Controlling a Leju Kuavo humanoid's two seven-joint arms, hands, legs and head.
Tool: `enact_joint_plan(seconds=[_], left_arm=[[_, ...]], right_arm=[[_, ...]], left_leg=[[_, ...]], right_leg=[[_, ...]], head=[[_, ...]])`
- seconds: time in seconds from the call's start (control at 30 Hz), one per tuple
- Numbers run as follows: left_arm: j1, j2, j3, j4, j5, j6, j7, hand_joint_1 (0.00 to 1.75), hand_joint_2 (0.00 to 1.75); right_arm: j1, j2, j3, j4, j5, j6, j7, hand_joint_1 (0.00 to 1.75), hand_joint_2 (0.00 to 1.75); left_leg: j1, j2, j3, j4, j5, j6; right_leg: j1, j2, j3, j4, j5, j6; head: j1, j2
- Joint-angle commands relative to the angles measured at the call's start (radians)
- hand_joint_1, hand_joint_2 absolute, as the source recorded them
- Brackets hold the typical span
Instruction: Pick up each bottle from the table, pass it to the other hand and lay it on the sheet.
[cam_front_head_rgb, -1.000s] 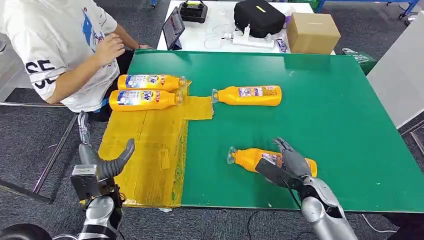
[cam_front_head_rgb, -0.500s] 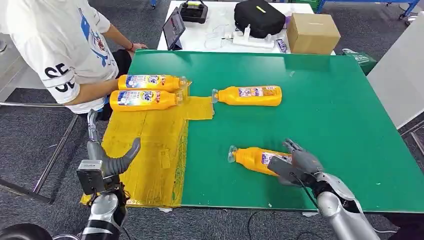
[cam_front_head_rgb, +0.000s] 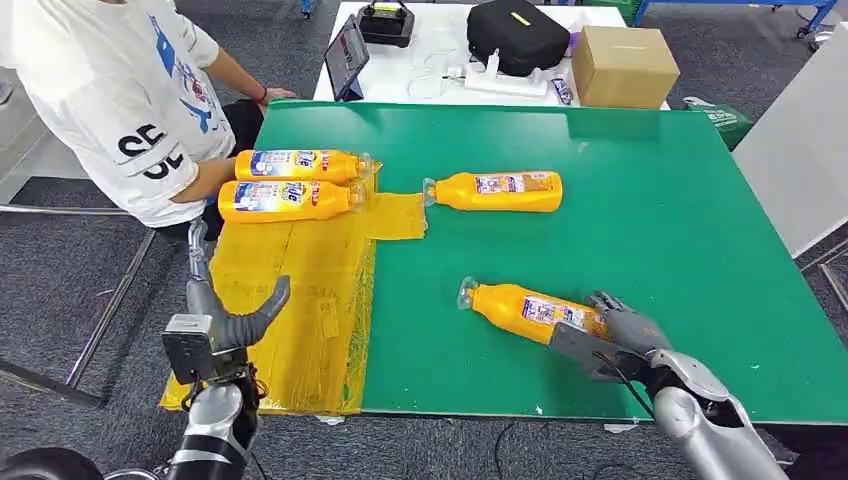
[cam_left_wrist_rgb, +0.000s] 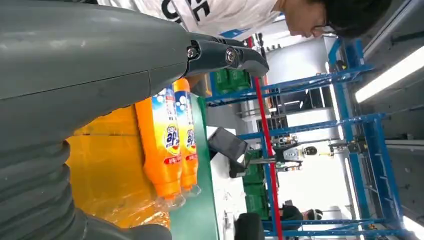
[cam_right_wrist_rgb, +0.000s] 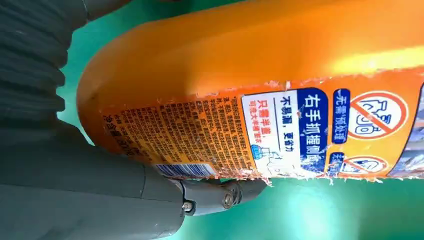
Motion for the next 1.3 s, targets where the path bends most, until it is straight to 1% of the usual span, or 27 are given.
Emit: enact_joint_plan(seconds=[0.03,0.07,0.1,0.13,0.17,0.2,0.23,0.3,0.37,0.43,0.5,0.7,0.77,0.8,0.83,0.93,0.97,1.0,1.03,1.07,1.17,1.2,1.23,1.27,1.3], left_arm=[[-0.041,-0.004,-0.004,0.075,0.005,-0.004,0.007,0.0,1.75],[-0.045,-0.006,-0.007,0.083,0.007,-0.006,0.008,0.0,1.75],[-0.052,-0.007,-0.008,0.096,0.009,-0.006,0.01,0.0,1.75],[-0.056,-0.007,-0.011,0.104,0.013,-0.006,0.01,0.0,1.75],[-0.059,-0.008,-0.016,0.11,0.01,0.001,0.005,0.0,1.75],[-0.06,-0.008,-0.02,0.11,0.014,0.002,0.004,0.0,1.75],[-0.059,-0.008,-0.022,0.109,0.015,0.005,0.004,0.0,1.75],[-0.053,-0.008,-0.023,0.101,0.016,0.009,0.005,0.0,1.75],[-0.046,-0.007,-0.021,0.096,0.017,0.008,0.006,0.0,1.75],[-0.038,-0.008,-0.021,0.089,0.018,0.005,0.007,0.0,1.75],[-0.032,-0.009,-0.022,0.082,0.018,0.003,0.007,0.0,1.75],[-0.023,-0.012,-0.02,0.072,0.022,-0.009,0.011,0.0,1.75],[-0.021,-0.012,-0.022,0.07,0.021,-0.009,0.013,0.0,1.75],[-0.019,-0.014,-0.021,0.068,0.024,-0.01,0.013,0.0,1.75],[-0.018,-0.014,-0.022,0.066,0.024,-0.009,0.013,0.0,1.75],[-0.011,-0.018,-0.024,0.055,0.029,-0.011,0.013,0.0,1.75],[-0.005,-0.024,-0.028,0.047,0.037,-0.015,0.015,0.0,1.75],[-0.002,-0.027,-0.034,0.044,0.042,-0.019,0.018,0.0,1.75],[-0.001,-0.032,-0.041,0.04,0.071,-0.035,0.028,0.0,1.75],[0.0,-0.038,-0.055,0.039,0.093,-0.053,0.041,0.0,1.75],[0.001,-0.038,-0.063,0.04,0.094,-0.055,0.042,0.0,1.75],[0.001,-0.038,-0.063,0.04,0.094,-0.055,0.042,0.0,1.75],[-0.003,-0.037,-0.07,0.044,0.121,-0.076,0.059,0.0,1.75],[-0.005,-0.035,-0.08,0.045,0.144,-0.1,0.076,0.0,1.75],[-0.013,-0.037,-0.104,0.055,0.17,-0.143,0.104,0.0,1.75]], right_arm=[[-0.033,0.032,0.081,0.112,0.012,0.016,0.009,0.0,1.75],[-0.046,0.053,0.095,0.147,0.016,0.016,0.011,0.0,1.75],[-0.065,0.072,0.111,0.192,0.024,0.016,0.005,0.0,1.75],[-0.079,0.098,0.116,0.236,0.027,-0.011,-0.011,0.0,1.75],[-0.091,0.126,0.123,0.276,0.029,-0.033,-0.021,0.14,1.75],[-0.096,0.146,0.118,0.296,0.025,-0.061,-0.032,0.24,1.75],[-0.096,0.165,0.109,0.31,0.022,-0.08,-0.039,0.63,1.75],[-0.085,0.195,0.084,0.3,0.02,-0.132,-0.045,1.41,1.75],[-0.066,0.22,0.054,0.276,0.021,-0.162,-0.049,1.71,1.75],[-0.037,0.246,0.019,0.236,0.026,-0.203,-0.062,1.75,1.75],[-0.013,0.265,-0.009,0.193,0.027,-0.233,-0.077,1.75,1.75],[0.021,0.301,-0.067,0.106,0.028,-0.259,-0.108,1.75,1.75],[0.031,0.315,-0.087,0.085,0.022,-0.28,-0.134,1.75,1.75],[0.038,0.336,-0.109,0.062,0.015,-0.316,-0.169,1.75,1.75],[0.044,0.351,-0.122,0.042,0.013,-0.336,-0.186,1.75,1.75],[0.063,0.421,-0.17,-0.052,0.0,-0.477,-0.295,1.75,1.75],[0.074,0.461,-0.191,-0.103,0.01,-0.581,-0.353,1.75,1.75],[0.081,0.474,-0.189,-0.139,0.021,-0.612,-0.362,1.75,1.75],[0.092,0.512,-0.206,-0.19,0.006,-0.733,-0.443,1.75,1.75],[0.103,0.535,-0.208,-0.238,0.017,-0.803,-0.478,1.75,1.75],[0.113,0.534,-0.203,-0.262,0.024,-0.807,-0.471,1.75,1.75],[0.113,0.534,-0.203,-0.262,0.024,-0.807,-0.471,1.75,1.75],[0.12,0.543,-0.21,-0.279,0.001,-0.876,-0.534,1.75,1.75],[0.126,0.606,-0.281,-0.307,-0.013,-0.892,-0.626,1.75,1.75],[0.141,0.678,-0.347,-0.345,0.015,-0.892,-0.723,1.75,1.75]], left_leg=[[0.001,0.0,0.004,-0.001,-0.001,0.0],[0.001,0.001,0.004,-0.001,-0.001,-0.001],[0.002,0.002,0.008,-0.002,-0.002,-0.001],[0.002,0.002,0.005,-0.002,-0.001,-0.001],[0.002,0.002,0.007,-0.002,-0.001,-0.001],[0.002,0.003,0.007,-0.003,-0.001,-0.001],[0.002,0.002,0.006,-0.002,-0.001,-0.001],[0.003,0.005,0.009,-0.002,-0.001,-0.001],[0.002,0.007,0.01,-0.002,-0.002,-0.001],[0.002,0.006,0.013,-0.002,-0.003,-0.003],[0.003,0.005,0.015,-0.002,-0.003,-0.003],[0.002,0.005,0.015,-0.001,-0.003,-0.003],[0.002,0.004,0.015,-0.001,-0.003,-0.003],[0.003,0.003,0.015,-0.001,-0.004,-0.003],[0.002,0.005,0.013,-0.001,-0.003,-0.003],[0.002,0.006,0.012,-0.001,-0.004,-0.003],[0.001,0.005,0.01,0.0,-0.003,-0.003],[0.002,0.006,0.01,0.0,-0.004,-0.003],[0.001,0.005,0.007,0.0,-0.003,-0.003],[0.002,0.007,0.007,0.001,-0.005,-0.003],[0.001,0.004,0.005,0.0,-0.003,-0.002],[0.002,0.004,0.007,0.0,-0.004,-0.003],[0.002,0.004,0.006,0.0,-0.004,-0.003],[0.002,0.003,0.008,0.0,-0.004,-0.003],[0.002,0.004,0.007,0.0,-0.004,-0.003]], right_leg=[[0.001,-0.001,0.004,-0.002,-0.001,-0.001],[0.001,0.0,0.004,-0.002,0.0,-0.001],[0.002,0.0,0.009,-0.003,-0.001,-0.002],[0.002,0.001,0.006,-0.003,0.0,-0.001],[0.002,0.0,0.008,-0.004,0.0,-0.002],[0.003,0.002,0.007,-0.005,0.001,-0.002],[0.002,0.001,0.007,-0.004,0.001,-0.002],[0.003,0.004,0.008,-0.004,0.001,-0.002],[0.003,0.007,0.008,-0.003,0.001,-0.002],[0.003,0.008,0.01,-0.003,0.001,-0.002],[0.004,0.007,0.012,-0.004,0.001,-0.003],[0.003,0.008,0.012,-0.001,0.0,-0.002],[0.003,0.006,0.012,-0.001,-0.001,-0.002],[0.004,0.005,0.014,-0.002,-0.001,-0.003],[0.002,0.007,0.011,-0.001,-0.001,-0.002],[0.002,0.008,0.01,0.0,-0.001,-0.002],[0.001,0.008,0.009,0.0,-0.001,-0.001],[0.001,0.009,0.008,0.001,-0.002,-0.002],[0.001,0.008,0.006,0.001,-0.001,-0.002],[0.001,0.009,0.005,0.002,-0.002,-0.003],[0.001,0.007,0.003,0.001,-0.001,-0.001],[0.002,0.006,0.005,0.001,-0.002,-0.002],[0.001,0.006,0.004,0.0,-0.002,-0.001],[0.002,0.006,0.007,0.0,-0.003,-0.002],[0.001,0.006,0.006,0.0,-0.002,-0.001]], head=[[0.0,0.0],[0.0,0.0],[0.0,0.0],[0.0,0.0],[0.0,0.0],[0.0,0.0],[0.0,0.0],[0.0,0.0],[0.001,0.0],[0.0,0.0],[0.001,0.0],[0.0,0.0],[0.0,0.0],[0.0,0.0],[0.0,0.0],[0.0,0.0],[0.0,0.0],[0.001,0.0],[0.0,0.0],[0.0,0.0],[0.0,0.0],[0.0,0.0],[0.0,0.0],[0.0,0.0],[0.0,0.0]])
